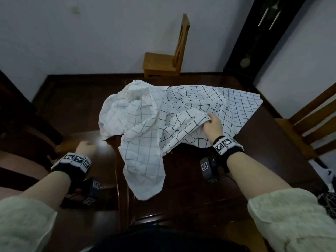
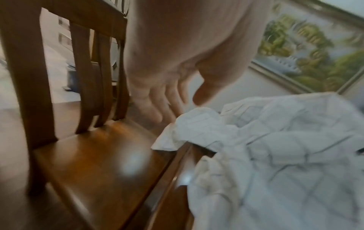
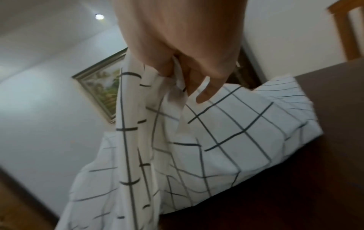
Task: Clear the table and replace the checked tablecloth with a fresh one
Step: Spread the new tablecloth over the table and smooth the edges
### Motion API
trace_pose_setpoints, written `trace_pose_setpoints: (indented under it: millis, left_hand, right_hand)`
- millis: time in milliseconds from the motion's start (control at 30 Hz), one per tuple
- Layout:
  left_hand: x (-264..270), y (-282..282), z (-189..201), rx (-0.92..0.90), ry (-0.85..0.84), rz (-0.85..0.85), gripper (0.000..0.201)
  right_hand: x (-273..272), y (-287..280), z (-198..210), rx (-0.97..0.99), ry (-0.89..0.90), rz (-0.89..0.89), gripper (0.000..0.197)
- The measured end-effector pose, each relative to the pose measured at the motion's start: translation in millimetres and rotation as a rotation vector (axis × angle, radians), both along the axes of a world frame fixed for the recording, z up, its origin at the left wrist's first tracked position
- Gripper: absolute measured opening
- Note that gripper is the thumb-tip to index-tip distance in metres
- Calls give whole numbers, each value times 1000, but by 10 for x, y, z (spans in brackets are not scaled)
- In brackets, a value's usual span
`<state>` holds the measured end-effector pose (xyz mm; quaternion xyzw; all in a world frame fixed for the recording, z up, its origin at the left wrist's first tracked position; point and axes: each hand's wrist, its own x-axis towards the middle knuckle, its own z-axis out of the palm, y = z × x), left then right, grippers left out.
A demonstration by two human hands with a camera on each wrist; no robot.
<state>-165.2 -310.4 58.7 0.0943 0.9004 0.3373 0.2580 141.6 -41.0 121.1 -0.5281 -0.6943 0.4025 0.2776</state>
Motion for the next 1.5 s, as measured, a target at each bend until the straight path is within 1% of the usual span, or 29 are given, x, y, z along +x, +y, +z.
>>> trace_pose_setpoints:
  millis: [33, 67, 100, 167, 200, 267, 300, 333, 367, 400, 433, 500, 533, 567, 633, 700, 767, 833, 867, 933, 1000, 1067, 1133, 1167, 1233, 1300, 1367, 1433, 1500]
  left_hand:
    - [5, 49, 70, 97, 95, 45, 35]
    - [108, 149, 250, 209, 160, 55, 34]
    - [245, 253, 356, 298, 208, -2, 33]
    - [649, 473, 573, 452, 183, -239, 38]
    - [861, 562, 615, 455, 163, -393, 49]
    - [1196, 767, 569, 360, 152, -639, 84]
    - [1326, 884, 512, 306, 165, -709, 99]
    - [1448, 996, 496, 265, 202, -748, 109]
    - [1539, 1108, 474, 243, 232, -753, 112]
    - [1592, 1208, 441, 236, 250, -740, 109]
    - [1627, 1294, 432, 238, 261, -722, 101]
    - [1608, 1443, 439, 201, 258, -714, 69]
    - [1590, 1501, 459, 169, 267, -718, 53]
    - [1579, 1544, 494, 139, 276, -717, 43]
    - [1530, 1626, 547, 158, 306, -669, 40]
    - [1452, 1708, 631, 220, 334, -604, 34]
    - [1371, 1776, 727, 262, 330, -573, 28]
    - [1286, 1839, 795, 284, 352, -576, 28]
    - [1261, 1866, 827, 296, 375, -589, 28]
    - [1255, 1916, 875, 289, 412, -631, 26]
    - [1256, 1975, 924, 261, 426, -651, 26]
    - [1230, 2026, 962, 237, 421, -659, 31]
    - [1193, 2076, 964, 217, 434, -663, 32]
    - [1184, 2098, 963, 207, 439, -669, 29]
    - [1206, 2139, 988, 214, 434, -669, 21]
    - [1242, 2192, 1028, 248, 430, -664, 18]
    - [1216, 2223, 1055, 264, 423, -630, 18]
    - [1093, 2213, 1047, 257, 376, -554, 26]
    - [927, 2175, 1008, 260, 342, -463, 32]
  right_hand:
    - [-81, -52, 56, 9, 3, 37, 36]
    - [-165, -97, 84, 4, 4, 61, 38]
    - [-236, -146, 99, 11, 4, 86, 37]
    - [-339, -237, 112, 39, -20, 141, 33]
    - [-370, -273, 114, 45, -37, 167, 32]
    - [-398, -326, 139, 43, -56, 216, 32]
    - [-395, -328, 147, 42, -59, 243, 30]
    - [-382, -325, 164, 36, -68, 265, 26]
    - [-361, -314, 178, 35, -71, 286, 21]
    - [-328, -306, 209, 34, -79, 300, 16]
    - [-287, -294, 239, 37, -81, 315, 13]
    - [-201, -235, 259, 35, -121, 336, 8]
    - [-157, -187, 243, 48, -181, 337, 12]
    - [-113, -128, 209, 75, -257, 322, 19]
    - [-13, -17, 166, 105, -406, 222, 29]
    - [107, 80, 147, 112, -511, 104, 26]
    - [233, 157, 118, 107, -608, 50, 25]
    - [326, 268, 32, 89, -664, 0, 28]
    - [345, 330, -11, 66, -656, -30, 29]
    - [343, 447, -66, -7, -559, -90, 33]
    - [301, 531, -29, -98, -398, -167, 33]
    - [233, 651, 83, -138, -234, -224, 36]
    - [135, 847, 299, -108, -29, -225, 38]
    - [87, 944, 434, -75, 106, -205, 36]
    - [-20, 1091, 739, -20, 379, -180, 27]
    - [-111, 1184, 982, -34, 535, -177, 23]
    - [-154, 1214, 1065, -32, 482, -127, 25]
    - [-88, 1200, 1016, 43, 237, -54, 24]
    - [63, 1168, 880, 111, -65, 61, 10]
